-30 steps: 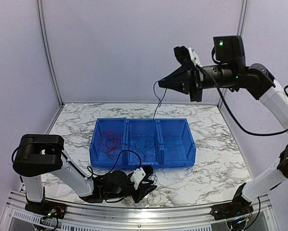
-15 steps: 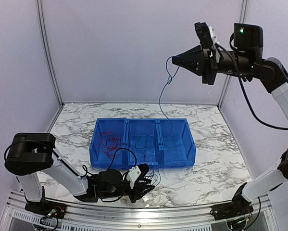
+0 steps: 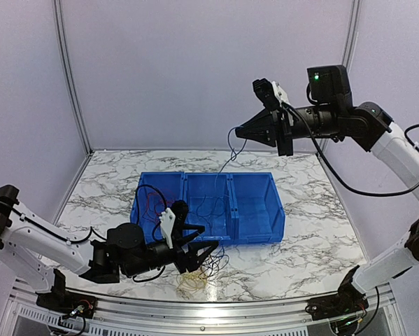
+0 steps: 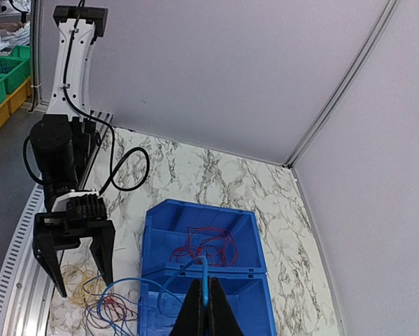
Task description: Untangle the cables
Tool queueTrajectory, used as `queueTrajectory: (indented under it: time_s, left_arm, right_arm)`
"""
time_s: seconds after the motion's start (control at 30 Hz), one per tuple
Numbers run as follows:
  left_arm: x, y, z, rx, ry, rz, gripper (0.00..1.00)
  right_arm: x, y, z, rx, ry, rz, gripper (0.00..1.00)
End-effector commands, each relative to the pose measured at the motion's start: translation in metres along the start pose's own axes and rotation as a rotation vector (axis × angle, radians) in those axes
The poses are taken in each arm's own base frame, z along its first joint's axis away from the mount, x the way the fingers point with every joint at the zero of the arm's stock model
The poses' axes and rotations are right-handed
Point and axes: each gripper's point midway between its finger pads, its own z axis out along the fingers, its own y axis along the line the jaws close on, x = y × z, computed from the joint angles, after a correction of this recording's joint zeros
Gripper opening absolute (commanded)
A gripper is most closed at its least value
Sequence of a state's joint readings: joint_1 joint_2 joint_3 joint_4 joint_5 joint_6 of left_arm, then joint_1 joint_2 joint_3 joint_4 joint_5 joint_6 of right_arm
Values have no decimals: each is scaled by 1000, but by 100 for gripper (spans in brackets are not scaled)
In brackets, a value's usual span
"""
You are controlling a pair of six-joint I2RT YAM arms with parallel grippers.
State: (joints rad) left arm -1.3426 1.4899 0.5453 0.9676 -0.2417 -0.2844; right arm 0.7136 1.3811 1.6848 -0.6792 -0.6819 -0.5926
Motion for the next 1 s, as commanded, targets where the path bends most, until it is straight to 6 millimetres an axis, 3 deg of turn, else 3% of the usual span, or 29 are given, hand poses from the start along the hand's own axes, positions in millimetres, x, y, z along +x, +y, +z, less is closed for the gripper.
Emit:
queueTrajectory:
  time_s: [0.0,0.07,0.17,0.33,0.67,0.8,0.97]
  left_arm:
    - [-16,22,-2,-154,-8,24,70]
    - [-23,17,1,-138,5,44,73]
    - [-28,-13,6,10,45,73,73]
    - [-13,-41,3,168,119,60,70]
    - [107,-4,12,58,420,35,70]
    - [134,8,25,6,471,45,68]
    - [155,17,28,-29,512,58,65]
  right_arm:
    - [-17,6,-10,-12,-67,-17,0]
    - [-16,8,-9,-28,-71,-10,0]
    - [-27,18,-15,-77,-100,-14,0]
    - [-56,21,-32,-81,-149,-49,0]
    - [-123,-16,-79,177,-192,-195,0]
    - [-146,-22,-93,227,-229,-237,0]
    - [-160,-43,-115,355,-230,-291,0]
